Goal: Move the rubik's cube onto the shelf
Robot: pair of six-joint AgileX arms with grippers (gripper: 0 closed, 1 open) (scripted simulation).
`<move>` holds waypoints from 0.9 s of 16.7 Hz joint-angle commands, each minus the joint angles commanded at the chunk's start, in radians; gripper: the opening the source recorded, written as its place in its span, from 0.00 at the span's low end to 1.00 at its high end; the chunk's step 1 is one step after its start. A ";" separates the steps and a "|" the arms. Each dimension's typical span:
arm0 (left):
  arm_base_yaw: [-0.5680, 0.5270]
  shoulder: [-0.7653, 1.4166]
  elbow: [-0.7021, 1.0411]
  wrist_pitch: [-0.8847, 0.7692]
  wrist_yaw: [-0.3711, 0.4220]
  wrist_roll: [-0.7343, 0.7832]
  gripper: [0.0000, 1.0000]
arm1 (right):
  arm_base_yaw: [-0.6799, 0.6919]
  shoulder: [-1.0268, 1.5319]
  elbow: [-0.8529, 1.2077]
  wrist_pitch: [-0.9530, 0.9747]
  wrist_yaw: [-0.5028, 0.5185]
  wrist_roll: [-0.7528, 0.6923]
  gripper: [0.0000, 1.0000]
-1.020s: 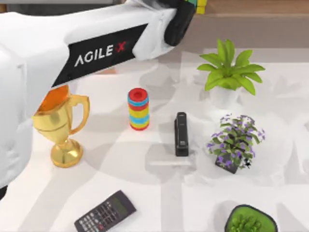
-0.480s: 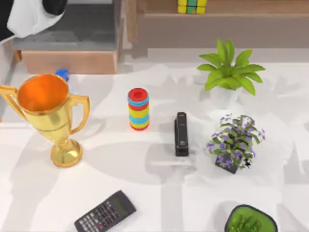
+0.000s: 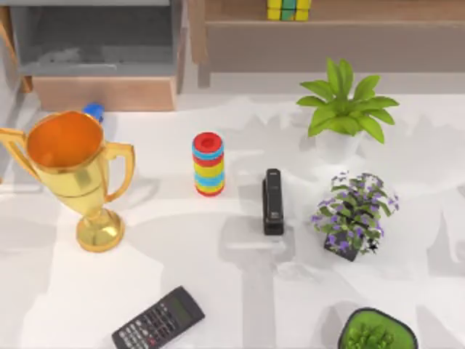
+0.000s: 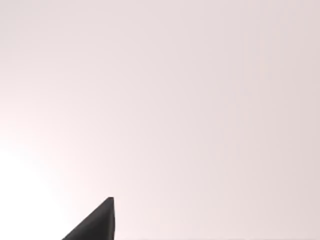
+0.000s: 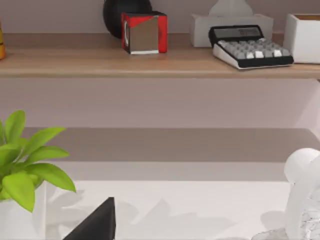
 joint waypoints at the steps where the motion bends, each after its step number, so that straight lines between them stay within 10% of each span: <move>1: 0.068 0.003 -0.057 0.000 0.031 0.052 1.00 | 0.000 0.000 0.000 0.000 0.000 0.000 1.00; 9: 0.526 0.112 -0.479 -0.009 0.233 0.467 1.00 | 0.000 0.000 0.000 0.000 0.000 0.000 1.00; 15: 0.646 0.244 -0.644 -0.034 0.314 0.670 1.00 | 0.000 0.000 0.000 0.000 0.000 0.000 1.00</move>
